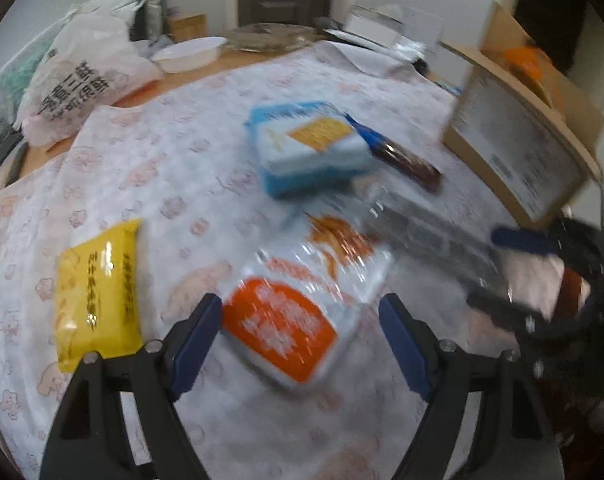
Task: Organize snacks
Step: 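Grasp the clear seaweed packet with the right gripper while the left grasps the spicy strip packet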
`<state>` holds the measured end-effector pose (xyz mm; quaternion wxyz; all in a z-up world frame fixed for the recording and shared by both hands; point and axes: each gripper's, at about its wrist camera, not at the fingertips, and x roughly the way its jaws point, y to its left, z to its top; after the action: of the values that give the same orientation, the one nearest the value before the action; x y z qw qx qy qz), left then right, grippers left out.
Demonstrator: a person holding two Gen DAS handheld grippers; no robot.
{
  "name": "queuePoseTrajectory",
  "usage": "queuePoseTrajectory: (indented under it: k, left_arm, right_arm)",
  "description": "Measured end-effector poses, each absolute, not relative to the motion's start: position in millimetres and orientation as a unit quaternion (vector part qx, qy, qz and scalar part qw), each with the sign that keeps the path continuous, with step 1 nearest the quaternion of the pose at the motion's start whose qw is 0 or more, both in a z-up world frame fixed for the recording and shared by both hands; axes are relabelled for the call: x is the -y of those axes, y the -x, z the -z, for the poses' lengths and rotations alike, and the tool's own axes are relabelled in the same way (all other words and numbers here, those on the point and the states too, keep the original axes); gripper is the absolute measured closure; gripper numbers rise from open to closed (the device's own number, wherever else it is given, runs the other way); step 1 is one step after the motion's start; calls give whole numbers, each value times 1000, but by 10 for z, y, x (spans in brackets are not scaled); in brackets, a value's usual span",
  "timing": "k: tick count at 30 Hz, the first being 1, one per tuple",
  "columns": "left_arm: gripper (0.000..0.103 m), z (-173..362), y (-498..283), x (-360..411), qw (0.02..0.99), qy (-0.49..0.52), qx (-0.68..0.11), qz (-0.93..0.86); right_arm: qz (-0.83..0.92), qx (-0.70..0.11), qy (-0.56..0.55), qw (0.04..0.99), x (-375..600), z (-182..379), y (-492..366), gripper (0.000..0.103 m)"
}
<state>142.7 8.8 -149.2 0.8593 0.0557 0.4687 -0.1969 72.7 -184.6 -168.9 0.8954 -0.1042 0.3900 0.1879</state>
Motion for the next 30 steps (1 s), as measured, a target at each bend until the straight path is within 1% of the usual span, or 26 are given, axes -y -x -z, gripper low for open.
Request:
queuePoseTrajectory:
  k: [4, 6, 7, 15, 18, 21, 24, 26, 30]
  left_arm:
    - [25, 1537, -1591, -50, 861, -56, -470, 188]
    - [25, 1539, -1600, -16, 859, -63, -471, 192]
    - [25, 1542, -1599, -7, 857, -64, -472, 197]
    - [27, 1528, -1236, 89, 846, -86, -480, 215]
    - [32, 1527, -1096, 140, 848, -96, -476, 210]
    - [34, 1525, -991, 174, 853, -97, -472, 200]
    - [34, 1529, -956, 201, 854, -100, -470, 198]
    - [34, 1532, -991, 220, 856, -97, -467, 196]
    - [33, 1540, -1091, 256, 864, -88, -461, 184]
  right_arm:
    - [-195, -386, 93, 897, 1892, 1715, -808, 51]
    - [-200, -386, 88, 896, 1893, 1718, -829, 53]
    - [-210, -388, 79, 894, 1903, 1720, -835, 65]
    - [-191, -392, 69, 897, 1911, 1712, -784, 65]
    - [-189, -395, 66, 896, 1925, 1711, -748, 65]
    - [-191, -398, 67, 895, 1933, 1705, -704, 65]
    - [-195, -405, 63, 891, 1951, 1696, -639, 64]
    - [-204, -409, 56, 888, 1964, 1693, -604, 62]
    - [-218, -396, 69, 889, 1946, 1708, -606, 61]
